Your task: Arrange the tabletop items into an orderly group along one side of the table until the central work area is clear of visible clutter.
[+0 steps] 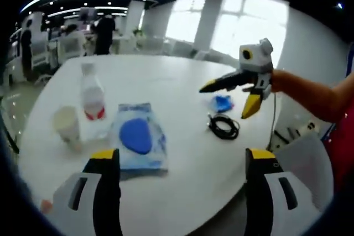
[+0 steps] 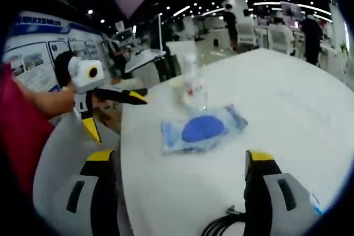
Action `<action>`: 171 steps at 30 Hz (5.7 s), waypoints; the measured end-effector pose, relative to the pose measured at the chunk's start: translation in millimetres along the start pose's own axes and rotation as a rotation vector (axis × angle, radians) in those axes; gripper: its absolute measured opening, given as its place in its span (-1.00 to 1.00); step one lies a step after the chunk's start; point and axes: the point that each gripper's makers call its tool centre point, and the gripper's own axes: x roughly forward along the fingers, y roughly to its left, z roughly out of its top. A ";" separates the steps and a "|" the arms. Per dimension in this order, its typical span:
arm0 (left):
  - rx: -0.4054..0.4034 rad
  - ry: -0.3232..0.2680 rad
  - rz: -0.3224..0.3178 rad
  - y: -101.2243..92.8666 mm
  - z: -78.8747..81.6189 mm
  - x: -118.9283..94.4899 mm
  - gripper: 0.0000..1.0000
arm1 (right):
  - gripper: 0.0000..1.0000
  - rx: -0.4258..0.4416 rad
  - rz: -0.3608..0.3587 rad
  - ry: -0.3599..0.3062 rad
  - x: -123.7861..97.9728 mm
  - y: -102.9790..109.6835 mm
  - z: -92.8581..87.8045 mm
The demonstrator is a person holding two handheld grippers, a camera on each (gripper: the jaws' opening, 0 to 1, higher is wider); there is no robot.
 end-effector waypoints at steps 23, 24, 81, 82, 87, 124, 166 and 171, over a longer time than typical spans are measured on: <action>-0.186 0.083 0.183 28.8 -26.1 26.3 0.66 | 0.81 0.000 0.041 0.033 63.2 -70.2 22.0; -0.193 0.091 0.186 30.3 -28.4 28.1 0.65 | 0.80 0.004 0.040 0.037 66.1 -73.2 21.3; -0.552 0.186 0.338 94.3 -74.8 71.3 -0.78 | -0.94 0.041 -0.031 0.223 132.6 -139.3 -16.4; -0.545 0.183 0.338 94.4 -73.6 71.1 -0.79 | -0.94 0.037 -0.033 0.224 131.4 -139.3 -16.7; -0.512 0.173 0.324 90.5 -64.6 70.3 -0.98 | -0.95 0.050 -0.044 0.204 119.6 -137.5 -12.1; -0.190 0.229 0.169 61.1 24.4 126.7 -1.00 | -0.96 0.189 -0.271 0.132 -25.1 -127.7 -49.6; -0.164 0.326 0.129 42.9 0.8 213.6 -1.00 | -0.94 0.501 -0.403 0.244 -47.0 -175.5 -137.1; -0.124 0.332 0.138 43.8 -2.5 217.9 -1.00 | -0.95 0.531 -0.396 0.245 -47.7 -171.6 -139.6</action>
